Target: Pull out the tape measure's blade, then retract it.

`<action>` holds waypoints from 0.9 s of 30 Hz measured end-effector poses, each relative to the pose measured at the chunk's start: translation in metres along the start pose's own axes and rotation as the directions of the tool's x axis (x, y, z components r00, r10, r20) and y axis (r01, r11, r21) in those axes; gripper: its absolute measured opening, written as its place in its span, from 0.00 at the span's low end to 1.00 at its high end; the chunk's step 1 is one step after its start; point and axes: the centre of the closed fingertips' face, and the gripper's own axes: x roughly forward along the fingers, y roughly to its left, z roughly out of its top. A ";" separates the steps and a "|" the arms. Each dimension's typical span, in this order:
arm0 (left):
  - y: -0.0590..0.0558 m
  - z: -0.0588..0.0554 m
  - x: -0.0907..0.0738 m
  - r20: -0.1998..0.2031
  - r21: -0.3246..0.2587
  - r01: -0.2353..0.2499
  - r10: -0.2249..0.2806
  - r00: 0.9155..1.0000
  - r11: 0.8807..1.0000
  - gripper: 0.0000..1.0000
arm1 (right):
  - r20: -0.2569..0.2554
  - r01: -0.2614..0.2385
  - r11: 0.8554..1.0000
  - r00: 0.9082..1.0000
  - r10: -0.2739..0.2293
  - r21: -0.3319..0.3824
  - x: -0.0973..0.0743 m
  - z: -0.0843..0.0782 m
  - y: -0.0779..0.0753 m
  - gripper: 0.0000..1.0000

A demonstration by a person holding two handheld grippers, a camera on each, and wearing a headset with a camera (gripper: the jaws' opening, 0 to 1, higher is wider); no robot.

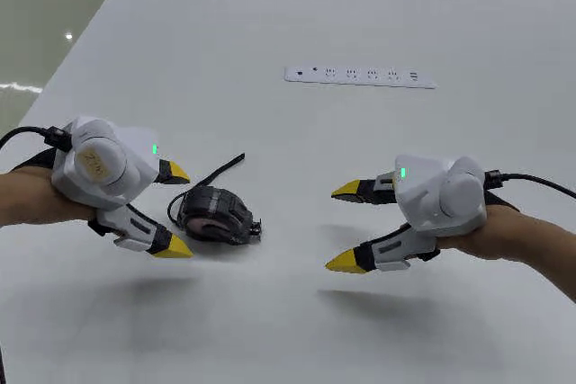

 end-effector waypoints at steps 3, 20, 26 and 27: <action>0.002 0.001 0.002 0.000 0.009 0.003 -0.003 1.000 1.000 0.55 | 0.004 -0.005 1.000 1.000 0.005 -0.001 0.005 0.001 0.000 0.57; 0.004 0.003 0.011 -0.017 0.060 0.044 -0.043 0.999 0.997 0.45 | 0.047 -0.010 1.000 0.999 0.009 0.021 0.032 0.015 0.002 0.48; 0.004 0.004 0.013 -0.030 0.075 0.052 -0.050 0.998 0.996 0.43 | 0.052 -0.003 0.999 0.999 0.001 0.040 0.043 0.016 -0.002 0.43; 0.003 0.003 0.014 -0.033 0.077 0.057 -0.055 0.998 0.995 0.42 | 0.053 -0.002 0.999 0.999 0.000 0.041 0.046 0.016 -0.002 0.43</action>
